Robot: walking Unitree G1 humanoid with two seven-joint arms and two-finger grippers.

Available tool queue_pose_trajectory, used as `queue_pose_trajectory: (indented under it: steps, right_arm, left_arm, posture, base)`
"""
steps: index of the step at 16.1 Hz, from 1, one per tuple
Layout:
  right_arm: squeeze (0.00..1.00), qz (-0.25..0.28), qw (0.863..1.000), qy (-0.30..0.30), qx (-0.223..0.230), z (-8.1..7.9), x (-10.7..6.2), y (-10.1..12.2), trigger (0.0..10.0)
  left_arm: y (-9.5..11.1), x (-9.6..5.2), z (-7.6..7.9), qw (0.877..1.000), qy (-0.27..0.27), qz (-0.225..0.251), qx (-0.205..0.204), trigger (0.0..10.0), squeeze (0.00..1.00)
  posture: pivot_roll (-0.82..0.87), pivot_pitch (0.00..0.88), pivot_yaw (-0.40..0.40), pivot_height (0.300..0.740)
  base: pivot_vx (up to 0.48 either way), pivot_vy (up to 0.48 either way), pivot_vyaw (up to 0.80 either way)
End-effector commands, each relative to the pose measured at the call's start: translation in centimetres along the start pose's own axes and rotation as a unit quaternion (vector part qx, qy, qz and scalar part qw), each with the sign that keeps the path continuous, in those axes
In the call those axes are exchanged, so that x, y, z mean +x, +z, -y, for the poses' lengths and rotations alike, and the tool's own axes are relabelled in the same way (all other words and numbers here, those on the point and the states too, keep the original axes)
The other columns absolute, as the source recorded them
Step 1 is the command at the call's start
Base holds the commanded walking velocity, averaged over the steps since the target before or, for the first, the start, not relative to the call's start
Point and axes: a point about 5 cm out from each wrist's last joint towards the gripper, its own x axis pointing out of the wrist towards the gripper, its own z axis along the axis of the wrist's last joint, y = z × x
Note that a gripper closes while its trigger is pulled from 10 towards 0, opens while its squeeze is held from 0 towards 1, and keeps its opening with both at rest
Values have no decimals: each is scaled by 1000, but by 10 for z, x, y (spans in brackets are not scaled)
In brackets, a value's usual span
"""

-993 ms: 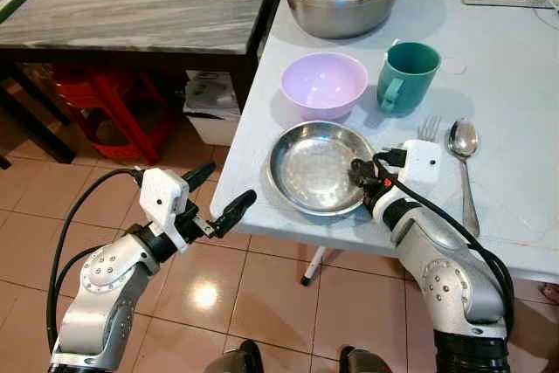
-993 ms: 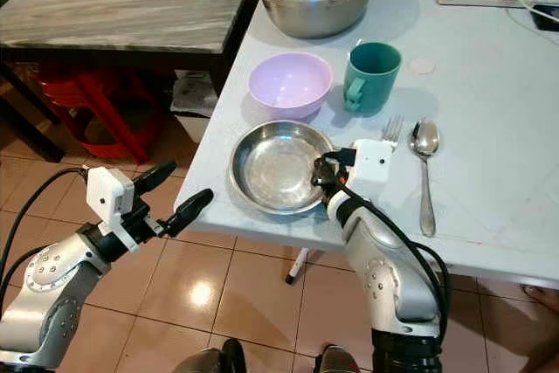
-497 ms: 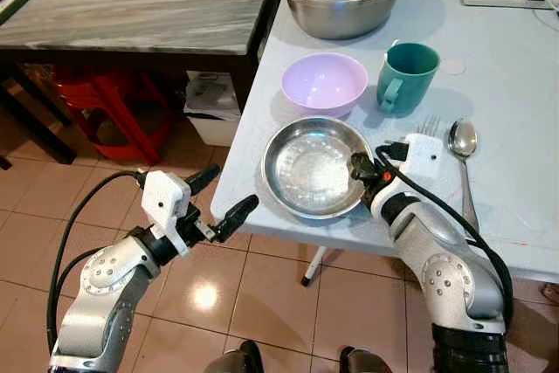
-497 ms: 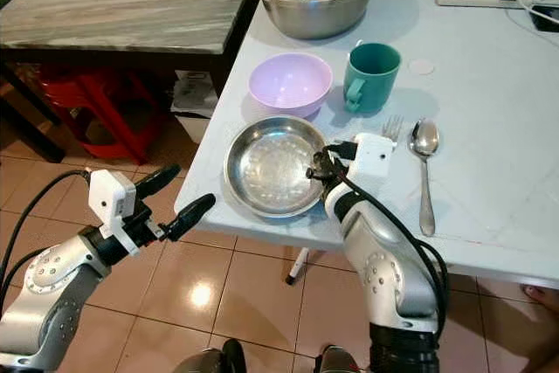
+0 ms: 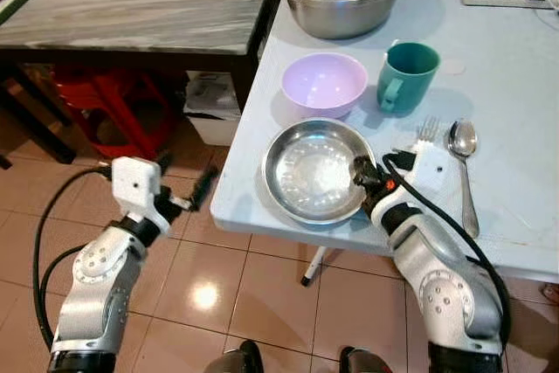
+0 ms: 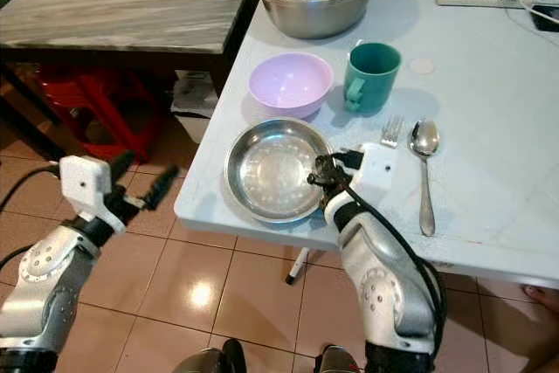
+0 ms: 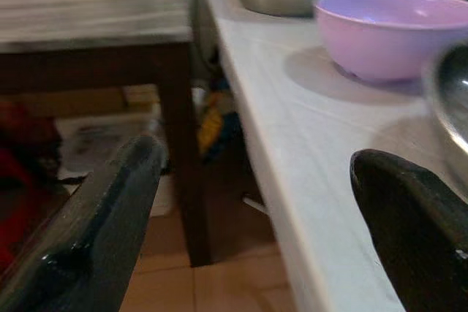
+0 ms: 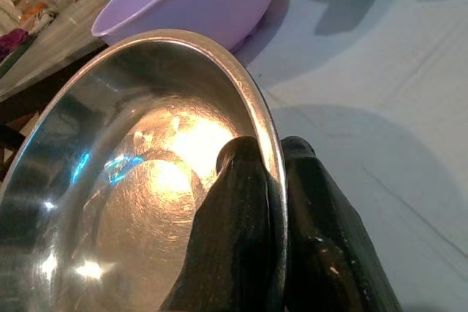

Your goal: Setting the table

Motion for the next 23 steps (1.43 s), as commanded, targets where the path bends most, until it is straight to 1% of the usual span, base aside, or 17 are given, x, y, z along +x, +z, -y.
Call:
queue_pose_trajectory:
  steps: [1,5,10,23]
  right_arm:
    - [0,-14,1000,-15,-1,4,-4,-8,10000]
    - [0,0,1000,-15,-2,2,-6,-11,10000]
    - [0,10,1000,-12,-4,2,-5,-10,10000]
    - [0,29,1000,2,-11,-1,0,-8,10000]
  left_arm:
    - [0,-1,-6,1000,20,2,-2,10000,0]
    - [1,9,-4,999,32,15,-13,10000,0]
    - [0,16,1,999,34,21,-20,10000,0]
    - [-2,21,2,999,41,27,-21,10000,0]
  posture:
    - [-97,209,108,740]
    - [-105,201,115,740]
    - [-105,200,118,740]
    - [-100,191,120,740]
  base:
    - [0,244,-744]
    - [0,299,-781]
    - [0,357,-726]
    - [0,405,0]
